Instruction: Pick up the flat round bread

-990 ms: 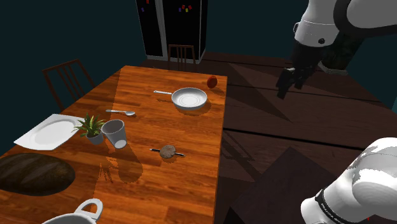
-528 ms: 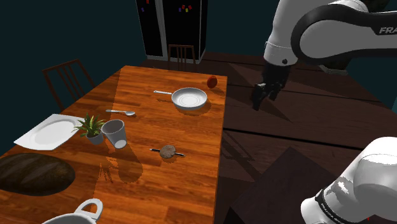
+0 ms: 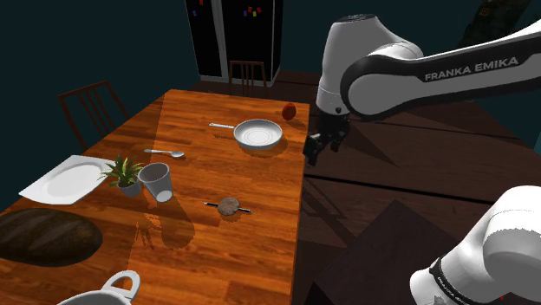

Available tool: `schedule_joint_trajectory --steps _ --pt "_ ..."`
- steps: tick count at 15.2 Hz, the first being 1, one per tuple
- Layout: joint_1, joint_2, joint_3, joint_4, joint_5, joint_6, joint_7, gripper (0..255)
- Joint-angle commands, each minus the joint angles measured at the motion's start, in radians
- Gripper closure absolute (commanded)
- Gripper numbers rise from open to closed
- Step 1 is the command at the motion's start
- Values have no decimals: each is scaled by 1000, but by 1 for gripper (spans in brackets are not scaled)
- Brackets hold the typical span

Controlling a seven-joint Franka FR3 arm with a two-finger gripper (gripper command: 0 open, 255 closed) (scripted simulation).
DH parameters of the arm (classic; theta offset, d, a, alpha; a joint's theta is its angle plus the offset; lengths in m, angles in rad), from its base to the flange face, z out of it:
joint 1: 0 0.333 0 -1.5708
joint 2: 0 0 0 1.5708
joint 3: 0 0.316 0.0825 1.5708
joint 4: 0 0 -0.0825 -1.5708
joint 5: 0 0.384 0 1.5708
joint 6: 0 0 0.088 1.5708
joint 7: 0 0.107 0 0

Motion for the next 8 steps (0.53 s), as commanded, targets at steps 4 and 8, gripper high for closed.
schedule_joint_trajectory --steps 4,8 --pt "15 179 51 60 -10 121 47 0" --pt "27 326 86 127 -40 199 91 0"
